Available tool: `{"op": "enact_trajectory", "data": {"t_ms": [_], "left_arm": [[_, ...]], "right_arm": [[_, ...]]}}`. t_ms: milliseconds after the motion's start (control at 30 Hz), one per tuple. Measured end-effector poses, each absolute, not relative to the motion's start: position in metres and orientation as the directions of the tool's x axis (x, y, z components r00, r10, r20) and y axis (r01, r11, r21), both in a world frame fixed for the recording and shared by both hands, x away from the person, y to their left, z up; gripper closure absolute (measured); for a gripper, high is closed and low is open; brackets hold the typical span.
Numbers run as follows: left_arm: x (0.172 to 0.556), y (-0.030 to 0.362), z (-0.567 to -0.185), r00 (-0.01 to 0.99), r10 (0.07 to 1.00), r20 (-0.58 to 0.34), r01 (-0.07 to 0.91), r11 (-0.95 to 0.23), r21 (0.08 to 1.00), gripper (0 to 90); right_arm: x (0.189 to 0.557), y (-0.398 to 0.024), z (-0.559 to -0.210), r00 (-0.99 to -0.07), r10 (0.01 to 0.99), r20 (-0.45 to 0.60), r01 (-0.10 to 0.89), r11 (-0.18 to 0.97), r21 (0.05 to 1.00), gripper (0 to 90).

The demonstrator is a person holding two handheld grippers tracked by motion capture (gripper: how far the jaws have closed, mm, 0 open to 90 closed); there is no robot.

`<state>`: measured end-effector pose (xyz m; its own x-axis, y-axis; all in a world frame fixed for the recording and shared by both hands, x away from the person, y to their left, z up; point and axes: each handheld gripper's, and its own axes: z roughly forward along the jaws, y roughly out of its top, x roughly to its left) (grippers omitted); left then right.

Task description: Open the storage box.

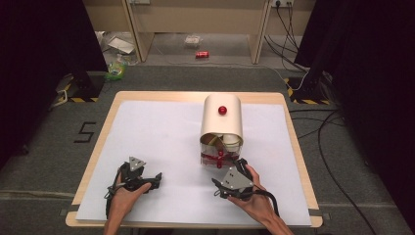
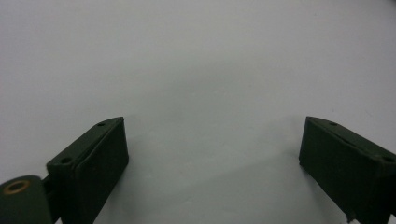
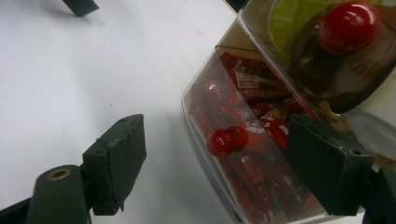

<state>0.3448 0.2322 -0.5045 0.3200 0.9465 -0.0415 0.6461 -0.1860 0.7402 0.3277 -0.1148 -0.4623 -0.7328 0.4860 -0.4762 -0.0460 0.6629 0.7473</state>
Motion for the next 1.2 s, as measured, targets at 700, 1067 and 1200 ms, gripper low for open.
{"op": "enact_trajectory", "data": {"t_ms": [700, 1067, 1200], "left_arm": [[0.345, 0.232, -0.505, 0.320, 0.946, -0.041, 0.646, -0.186, 0.740, 7.3], [0.345, 0.232, -0.505, 0.320, 0.946, -0.041, 0.646, -0.186, 0.740, 7.3], [0.345, 0.232, -0.505, 0.320, 0.947, -0.042, 0.646, -0.186, 0.741, 7.3]], "right_arm": [[0.326, -0.123, -0.458, -0.798, 0.506, -0.327, 0.026, 0.572, 0.820, 20.5], [0.320, -0.128, -0.452, -0.818, 0.549, -0.174, 0.138, 0.480, 0.866, 20.6], [0.318, -0.128, -0.451, -0.813, 0.565, -0.144, 0.165, 0.459, 0.873, 20.6]]}}
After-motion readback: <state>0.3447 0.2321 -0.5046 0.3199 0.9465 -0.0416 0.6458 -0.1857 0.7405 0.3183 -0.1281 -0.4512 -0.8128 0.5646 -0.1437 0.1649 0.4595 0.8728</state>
